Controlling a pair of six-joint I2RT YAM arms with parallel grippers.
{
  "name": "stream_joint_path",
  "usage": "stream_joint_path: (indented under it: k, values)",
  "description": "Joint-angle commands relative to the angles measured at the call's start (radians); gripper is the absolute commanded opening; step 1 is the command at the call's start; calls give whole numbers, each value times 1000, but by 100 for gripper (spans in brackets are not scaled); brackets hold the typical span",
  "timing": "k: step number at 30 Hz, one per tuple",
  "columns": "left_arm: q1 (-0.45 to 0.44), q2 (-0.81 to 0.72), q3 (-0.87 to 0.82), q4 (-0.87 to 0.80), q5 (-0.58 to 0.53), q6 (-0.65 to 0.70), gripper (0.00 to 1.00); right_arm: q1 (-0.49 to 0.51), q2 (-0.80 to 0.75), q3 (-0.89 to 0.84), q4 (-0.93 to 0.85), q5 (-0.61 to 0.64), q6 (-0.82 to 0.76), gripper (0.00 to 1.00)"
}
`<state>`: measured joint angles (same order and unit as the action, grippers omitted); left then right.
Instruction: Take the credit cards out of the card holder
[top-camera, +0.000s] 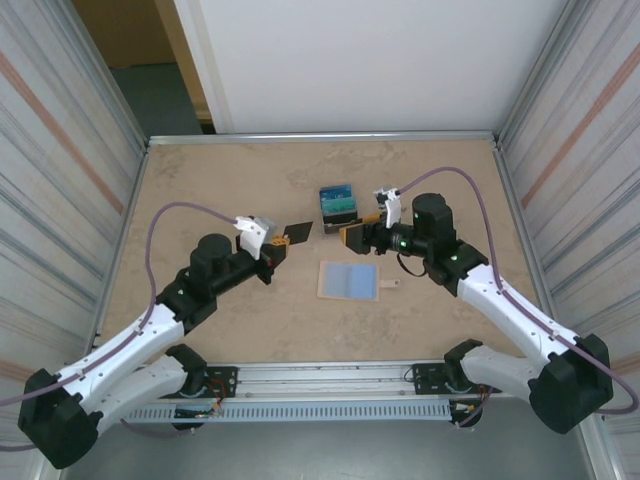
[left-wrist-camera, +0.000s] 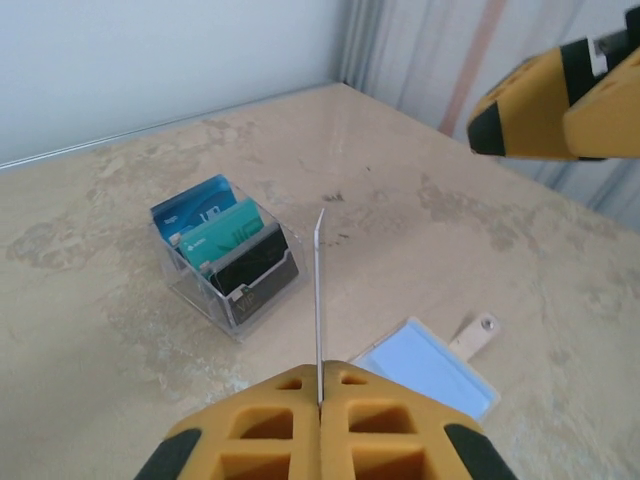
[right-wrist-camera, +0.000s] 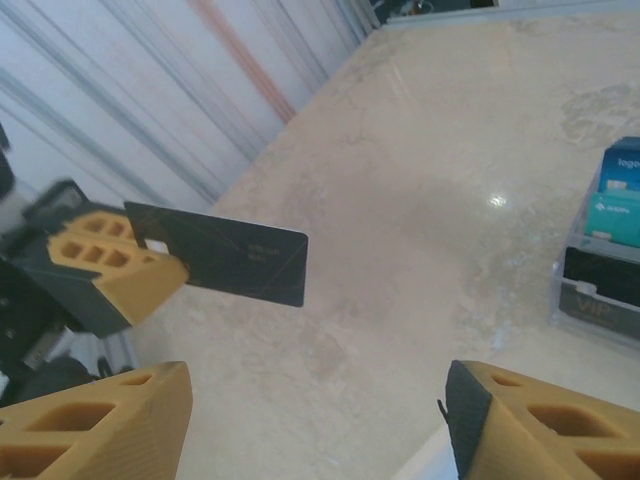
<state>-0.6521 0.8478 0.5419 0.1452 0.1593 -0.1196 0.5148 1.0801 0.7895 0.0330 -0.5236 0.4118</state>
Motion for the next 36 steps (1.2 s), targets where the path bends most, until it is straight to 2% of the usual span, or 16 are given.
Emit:
stream_joint_path:
  k: [1,9,16,19,25,33,36]
  values:
    - [-1,-34,-35,140,-57,-145,0,-6,33,-18,146,-33,118,68]
    - [2,-39,-55,190,-26,-200,0,-3,140,-26,359,-176,239,69]
    - [7,-14,-50,264,53,-244,0,48,228,22,404,-217,242,66]
    - [6,2,-44,313,108,-269,0,75,280,54,418,-240,237,59]
    - [9,20,-40,364,144,-317,0,86,341,64,595,-338,297,44]
    - [30,38,-61,423,160,-380,0,96,316,59,606,-369,274,11]
    - [41,40,-63,417,168,-393,0,96,282,47,578,-357,240,2]
